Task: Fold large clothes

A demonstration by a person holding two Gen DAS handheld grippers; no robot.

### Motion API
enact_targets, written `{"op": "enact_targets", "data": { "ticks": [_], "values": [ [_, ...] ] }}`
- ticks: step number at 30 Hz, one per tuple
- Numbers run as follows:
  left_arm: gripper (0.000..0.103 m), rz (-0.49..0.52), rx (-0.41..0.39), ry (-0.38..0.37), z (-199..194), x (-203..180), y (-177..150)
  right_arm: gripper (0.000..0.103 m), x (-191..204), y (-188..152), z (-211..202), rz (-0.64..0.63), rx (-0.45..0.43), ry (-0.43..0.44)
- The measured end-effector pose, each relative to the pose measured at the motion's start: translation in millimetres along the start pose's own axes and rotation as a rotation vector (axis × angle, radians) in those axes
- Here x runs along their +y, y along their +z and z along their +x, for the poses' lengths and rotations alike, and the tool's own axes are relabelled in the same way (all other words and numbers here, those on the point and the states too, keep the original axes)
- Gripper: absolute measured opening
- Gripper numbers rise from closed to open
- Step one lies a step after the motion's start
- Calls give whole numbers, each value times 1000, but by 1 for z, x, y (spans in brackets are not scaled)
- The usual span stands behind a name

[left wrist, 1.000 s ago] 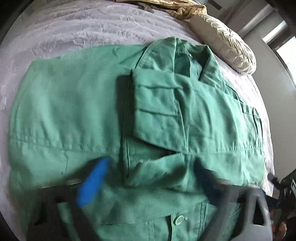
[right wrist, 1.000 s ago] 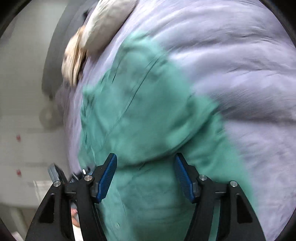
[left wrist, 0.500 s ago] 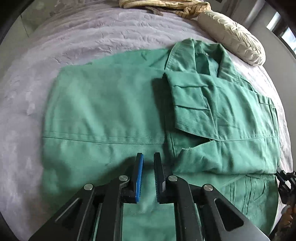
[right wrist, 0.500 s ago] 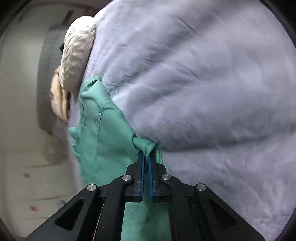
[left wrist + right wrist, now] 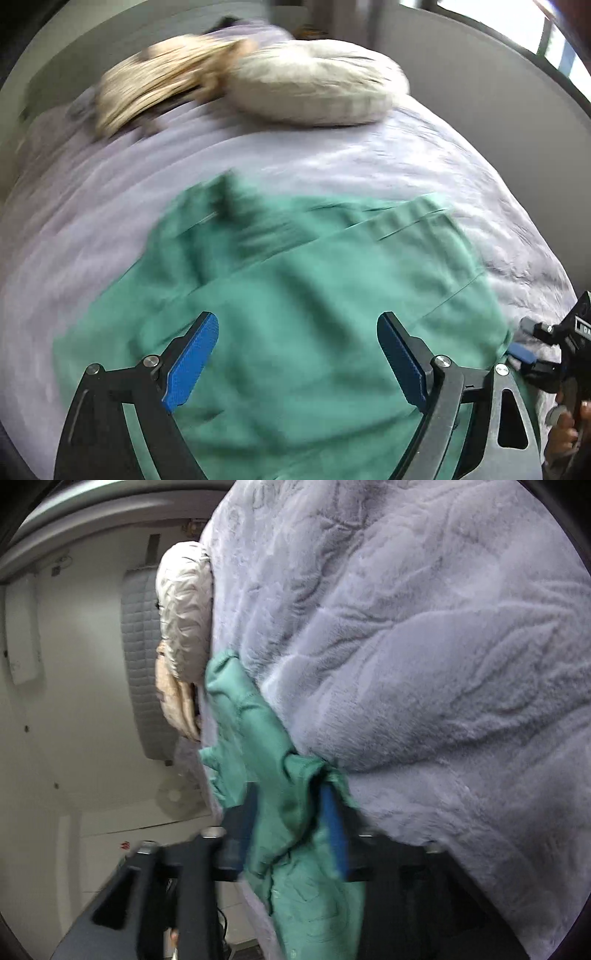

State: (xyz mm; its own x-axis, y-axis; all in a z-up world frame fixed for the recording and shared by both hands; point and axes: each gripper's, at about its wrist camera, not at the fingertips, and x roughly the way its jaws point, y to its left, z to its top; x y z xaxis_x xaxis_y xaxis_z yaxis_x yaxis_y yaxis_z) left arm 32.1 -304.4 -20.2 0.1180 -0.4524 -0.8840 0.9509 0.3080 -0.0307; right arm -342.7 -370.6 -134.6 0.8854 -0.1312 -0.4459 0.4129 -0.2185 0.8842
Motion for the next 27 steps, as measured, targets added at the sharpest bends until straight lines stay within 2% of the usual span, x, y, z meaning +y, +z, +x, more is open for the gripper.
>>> {"op": "enact_targets", "data": {
  "ticks": [3,9,13,14,15,16,17,18,19,20,22,24,27],
  "values": [
    [88,102,11,-32,24,-41,37,48,-1,2,3,15,3,14],
    [88,225,73,-75,84,-103,100,48,-10,0,1,53,0,52],
    [88,246,157,-78,116,-125,109,48,-15,-2,-1,74,-5,71],
    [82,246,178,-83,121,-128,109,48,-16,-2,0,81,-7,74],
    [63,248,195,-89,126,-130,109,48,-16,-2,-1,84,-9,75],
    [53,253,221,-105,129,-134,106,48,-16,-3,-1,86,-11,73],
    [37,257,226,-112,129,-136,105,47,-15,-4,-1,87,-16,68],
    [16,266,212,-125,126,-138,103,44,-14,-4,0,85,-20,55],
    [14,267,197,-117,122,-138,102,35,-13,-4,1,83,-23,31],
    [12,249,168,-120,114,-135,102,1,-11,-5,4,78,-19,-1],
    [11,195,105,-150,93,-124,104,3,-3,-6,3,48,-36,-29],
    [11,156,56,-174,76,-111,105,3,17,-10,-5,-52,-71,-66],
    [11,154,59,-171,79,-110,106,3,31,-15,-8,-141,-110,-137]
  ]
}}
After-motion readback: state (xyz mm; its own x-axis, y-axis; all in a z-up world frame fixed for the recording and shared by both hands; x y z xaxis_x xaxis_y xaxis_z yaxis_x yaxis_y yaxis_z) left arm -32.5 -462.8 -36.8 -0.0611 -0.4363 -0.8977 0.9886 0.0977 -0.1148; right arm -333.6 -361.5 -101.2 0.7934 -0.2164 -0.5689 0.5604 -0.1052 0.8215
